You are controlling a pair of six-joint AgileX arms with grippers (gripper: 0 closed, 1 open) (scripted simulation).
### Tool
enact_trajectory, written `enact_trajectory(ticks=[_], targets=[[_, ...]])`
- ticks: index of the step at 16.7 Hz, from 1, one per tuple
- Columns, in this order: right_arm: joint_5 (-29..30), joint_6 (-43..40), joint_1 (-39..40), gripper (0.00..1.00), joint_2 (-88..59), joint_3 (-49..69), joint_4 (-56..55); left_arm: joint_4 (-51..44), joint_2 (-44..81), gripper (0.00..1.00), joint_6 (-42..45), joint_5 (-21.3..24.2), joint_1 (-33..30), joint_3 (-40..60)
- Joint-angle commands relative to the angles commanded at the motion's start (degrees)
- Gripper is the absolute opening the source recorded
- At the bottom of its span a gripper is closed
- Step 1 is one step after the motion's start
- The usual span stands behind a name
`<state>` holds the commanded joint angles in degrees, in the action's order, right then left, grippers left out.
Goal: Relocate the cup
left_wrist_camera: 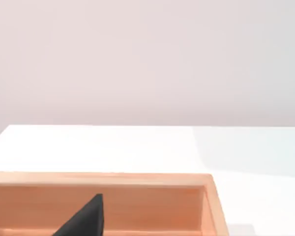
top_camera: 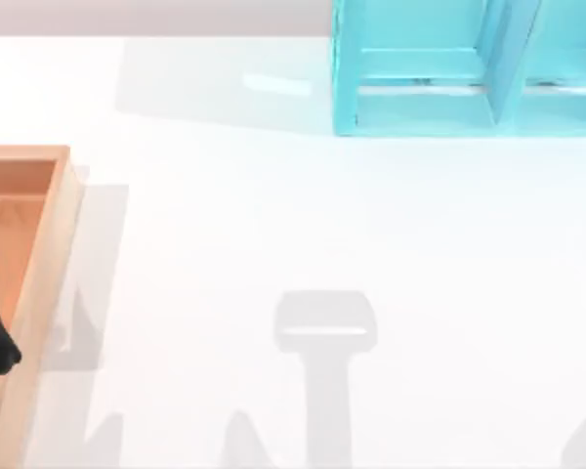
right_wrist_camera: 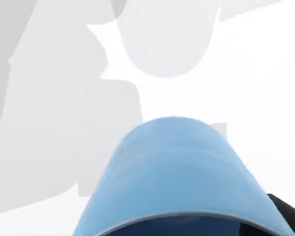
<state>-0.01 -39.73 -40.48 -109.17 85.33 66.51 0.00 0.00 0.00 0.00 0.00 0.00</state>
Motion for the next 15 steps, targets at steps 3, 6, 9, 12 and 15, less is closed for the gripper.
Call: enact_trajectory(ticks=[3, 6, 9, 12, 15], targets=[[0.00, 0.21, 0.26, 0.00, -0.36, -2.03, -2.39, 0.00, 0.00, 1.00, 0.00, 0.00, 0.00, 0.00], [0.02, 0.78, 0.65, 0.00, -1.59, -6.86, -9.00, 0.00, 0.00, 1.00, 0.00, 0.00, 0.00, 0.00], [-0.06, 1.15, 0.99, 0.00, -2.76, -10.82, -13.67, 0.00, 0.00, 1.00, 0.00, 0.00, 0.00, 0.00], [-0.07, 1.18, 1.02, 0.00, -2.89, -11.15, -14.02, 0.00, 0.00, 1.00, 0.00, 0.00, 0.00, 0.00], [-0.07, 1.18, 1.02, 0.15, -2.89, -11.15, -14.02, 0.00, 0.00, 1.00, 0.00, 0.00, 0.00, 0.00]])
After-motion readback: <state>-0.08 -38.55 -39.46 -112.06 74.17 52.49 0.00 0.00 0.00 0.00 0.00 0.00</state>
